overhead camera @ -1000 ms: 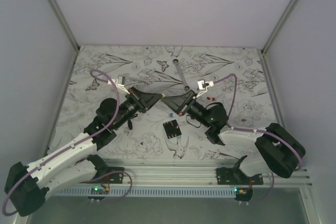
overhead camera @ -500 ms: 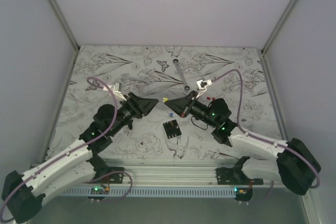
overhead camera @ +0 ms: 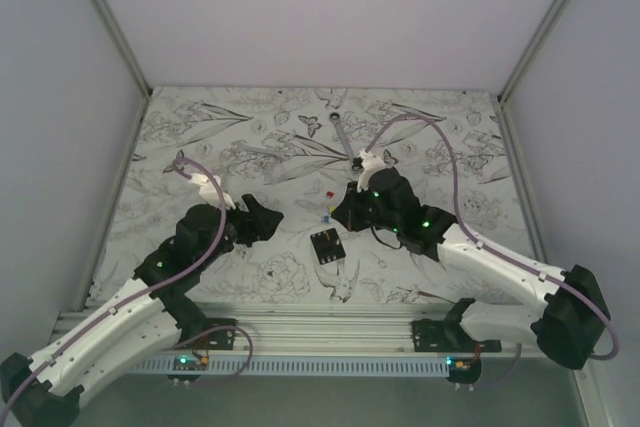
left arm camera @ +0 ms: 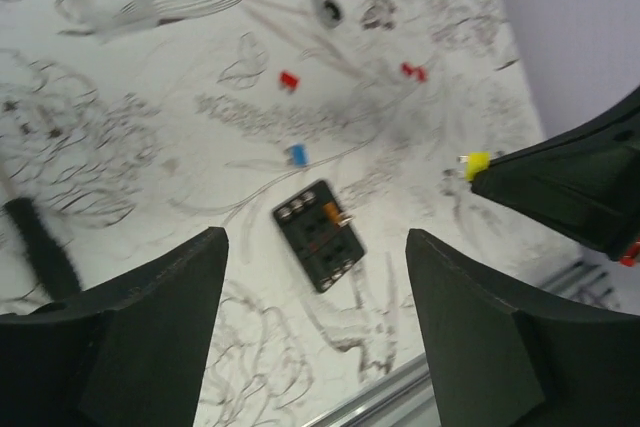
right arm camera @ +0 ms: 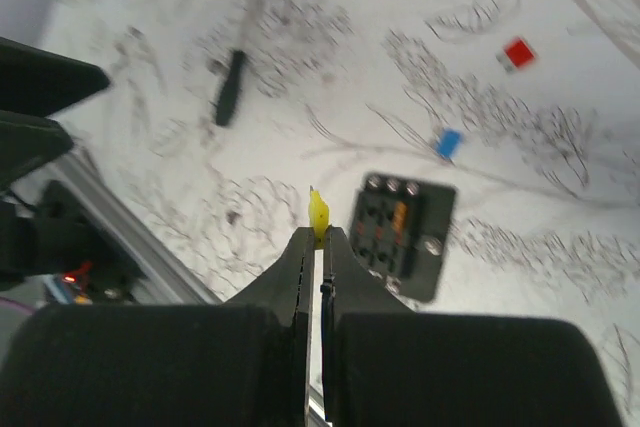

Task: Snap on the fuse box
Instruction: Pick up the fuse from the center of the board, then install the fuse at the fuse box base.

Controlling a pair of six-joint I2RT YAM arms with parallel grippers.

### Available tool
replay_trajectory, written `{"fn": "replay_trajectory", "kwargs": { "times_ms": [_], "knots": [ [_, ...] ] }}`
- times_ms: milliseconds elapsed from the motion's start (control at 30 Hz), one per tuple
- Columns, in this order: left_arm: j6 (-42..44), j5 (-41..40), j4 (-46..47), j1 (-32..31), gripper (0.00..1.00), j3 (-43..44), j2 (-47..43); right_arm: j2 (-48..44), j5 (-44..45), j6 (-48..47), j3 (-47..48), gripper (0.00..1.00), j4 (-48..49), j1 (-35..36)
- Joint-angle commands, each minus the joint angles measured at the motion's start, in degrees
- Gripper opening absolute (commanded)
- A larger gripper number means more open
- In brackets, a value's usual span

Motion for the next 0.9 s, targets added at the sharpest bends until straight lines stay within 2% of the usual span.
{"fn": "replay_trajectory", "kwargs": {
  "times_ms": [0, 267, 433, 867],
  "knots": [
    [4.46, -4.6, -9.04, 0.41, 0.78, 0.89, -0.39, 3.77, 9.07, -3.92, 5.01, 0.0, -17.44, 3.09],
    [6.8, -9.48, -12.48, 0.93, 0.94, -1.14, 0.91, 13.7, 19.83, -1.74, 12.3, 0.0, -28.28, 10.41],
    [7.32, -13.79, -14.56, 1.02, 1.0, -1.73, 0.38, 20.54, 23.42, 0.0, 17.67, 0.0, -33.47, 13.83],
    [4.35, -22.24, -20.99, 1.03, 1.0, -2.36, -6.45, 32.43, 26.61, 3.33, 25.12, 0.0, -38.94, 17.02]
  ]
}}
